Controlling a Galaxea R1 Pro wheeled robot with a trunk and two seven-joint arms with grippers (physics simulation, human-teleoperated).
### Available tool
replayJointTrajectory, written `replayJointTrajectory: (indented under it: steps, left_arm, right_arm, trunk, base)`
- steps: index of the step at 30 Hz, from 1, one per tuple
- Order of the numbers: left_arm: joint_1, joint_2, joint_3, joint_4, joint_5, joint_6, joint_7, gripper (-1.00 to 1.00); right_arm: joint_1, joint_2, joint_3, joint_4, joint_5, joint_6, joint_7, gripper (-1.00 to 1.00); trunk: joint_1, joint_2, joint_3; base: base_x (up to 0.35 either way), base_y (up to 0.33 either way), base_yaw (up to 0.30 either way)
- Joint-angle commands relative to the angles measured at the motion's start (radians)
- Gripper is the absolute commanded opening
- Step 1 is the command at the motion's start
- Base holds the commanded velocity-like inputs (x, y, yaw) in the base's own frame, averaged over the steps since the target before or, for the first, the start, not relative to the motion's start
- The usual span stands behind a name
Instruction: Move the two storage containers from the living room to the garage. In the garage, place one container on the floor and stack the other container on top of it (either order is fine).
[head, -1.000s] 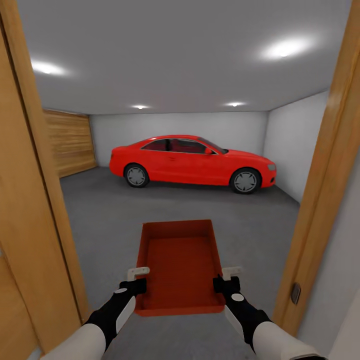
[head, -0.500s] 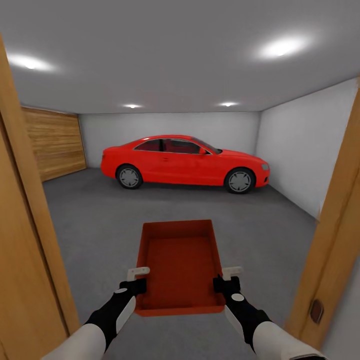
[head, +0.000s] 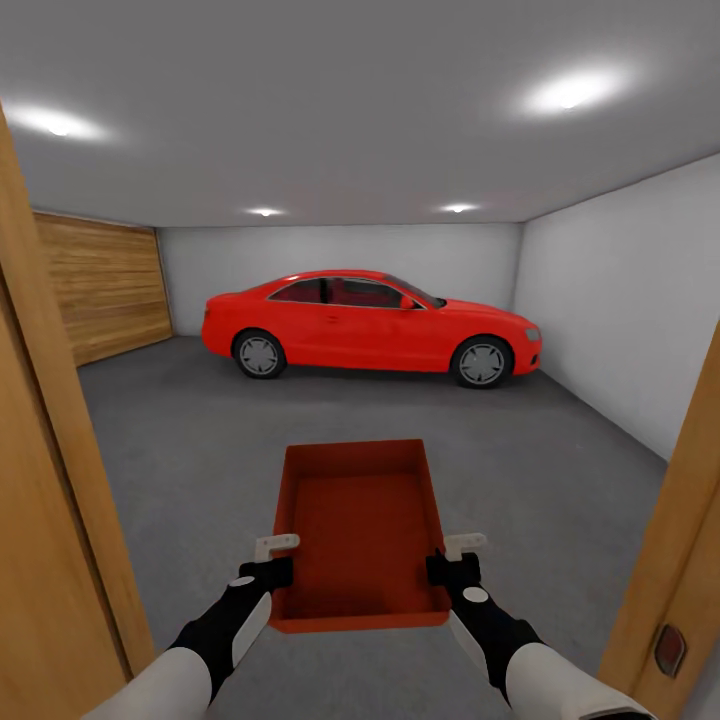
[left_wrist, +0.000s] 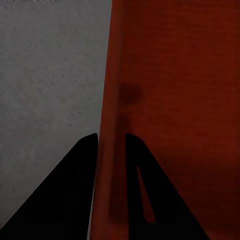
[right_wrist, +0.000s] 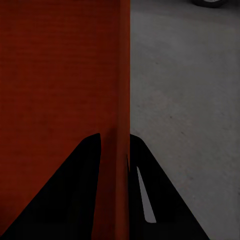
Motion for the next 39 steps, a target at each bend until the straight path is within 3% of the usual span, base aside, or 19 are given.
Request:
replayJointTrajectory:
  steps: [1,23,39]
  left_arm:
    - [0.0,0.009,0.028,-0.005,-0.011,-0.044,0.093,-1.0]
    - [0.0,0.009,0.028,-0.005,-0.011,-0.044,0.093,-1.0]
    - [0.0,0.01,0.028,-0.005,-0.011,-0.044,0.093,-1.0]
  right_arm:
    - [-0.002,0.0,-0.014,0.002,-0.052,0.001,0.007,-1.0]
    - [-0.001,0.0,-0.014,0.002,-0.052,0.001,0.007,-1.0]
    - [-0.002,0.0,-0.014,0.002,-0.052,0.001,0.007,-1.0]
  trunk:
    - [0.0,-0.001,-0.002]
    - [0.0,-0.001,-0.002]
    - [0.0,-0.001,-0.002]
  base:
    - [0.002,0.001,0.0]
    - [0.053,0.053,-0.002]
    - [0.001,0.001,-0.229]
